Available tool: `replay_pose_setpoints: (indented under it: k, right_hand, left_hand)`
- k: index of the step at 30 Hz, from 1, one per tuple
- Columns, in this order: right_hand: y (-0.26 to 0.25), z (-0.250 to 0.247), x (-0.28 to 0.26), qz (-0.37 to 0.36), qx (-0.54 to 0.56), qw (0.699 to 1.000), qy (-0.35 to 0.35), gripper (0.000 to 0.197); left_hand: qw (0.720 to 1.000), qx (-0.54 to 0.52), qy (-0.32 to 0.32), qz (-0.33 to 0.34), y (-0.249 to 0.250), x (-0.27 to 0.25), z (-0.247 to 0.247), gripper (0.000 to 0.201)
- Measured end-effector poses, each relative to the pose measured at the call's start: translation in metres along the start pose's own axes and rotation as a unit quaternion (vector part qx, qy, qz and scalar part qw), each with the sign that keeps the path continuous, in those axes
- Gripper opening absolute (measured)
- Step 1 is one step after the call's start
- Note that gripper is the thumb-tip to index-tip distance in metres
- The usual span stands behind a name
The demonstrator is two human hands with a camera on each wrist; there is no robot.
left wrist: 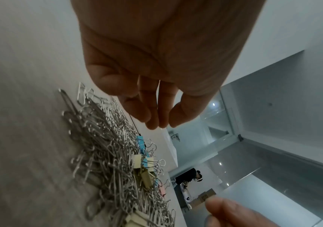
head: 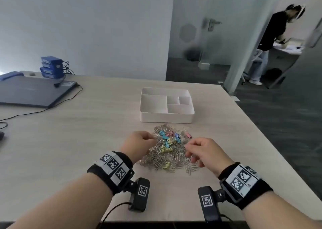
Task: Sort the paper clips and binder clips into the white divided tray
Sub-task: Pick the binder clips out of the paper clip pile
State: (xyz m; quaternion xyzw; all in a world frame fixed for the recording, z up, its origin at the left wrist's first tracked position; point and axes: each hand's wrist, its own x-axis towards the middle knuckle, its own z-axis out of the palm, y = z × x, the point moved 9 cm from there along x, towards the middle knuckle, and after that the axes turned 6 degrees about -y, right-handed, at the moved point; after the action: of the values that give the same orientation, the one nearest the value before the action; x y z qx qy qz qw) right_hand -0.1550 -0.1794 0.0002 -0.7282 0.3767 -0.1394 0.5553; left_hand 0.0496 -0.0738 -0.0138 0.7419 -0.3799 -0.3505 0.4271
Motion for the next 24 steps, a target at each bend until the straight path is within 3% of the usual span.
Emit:
replay_pose_setpoints:
  k: [6,10,13,18,24]
  right_hand:
    - [-0.022,0.02,0.031,-0.044,-0.198,0.977,-0.065,0.006]
    - [-0.019,0.032,0.051,-0.027,-0.327,0.939,-0.105,0.02]
    - [-0.014,0.041,0.058,-0.028,-0.366,0.922,-0.127,0.023]
    - [-0.017,0.035,0.06,-0.065,-0.332,0.936,-0.102,0.014]
    - [-0.015,0.012,0.06,-0.085,-0.165,0.982,-0.034,0.006]
  left_hand:
    - [0.993,0.112,-0.035,-0.022,0.002,0.022,0.014,0.006]
    - [0.985,0.163,-0.048,-0.014,0.009,0.032,0.018,0.005]
    - [0.984,0.17,-0.055,-0.014,0.01,0.034,0.021,0.005]
    - [0.992,0.11,-0.052,-0.025,0.006,0.036,0.02,0.013]
    - [0.998,-0.021,-0.055,-0.032,0.003,0.033,0.015,0.013]
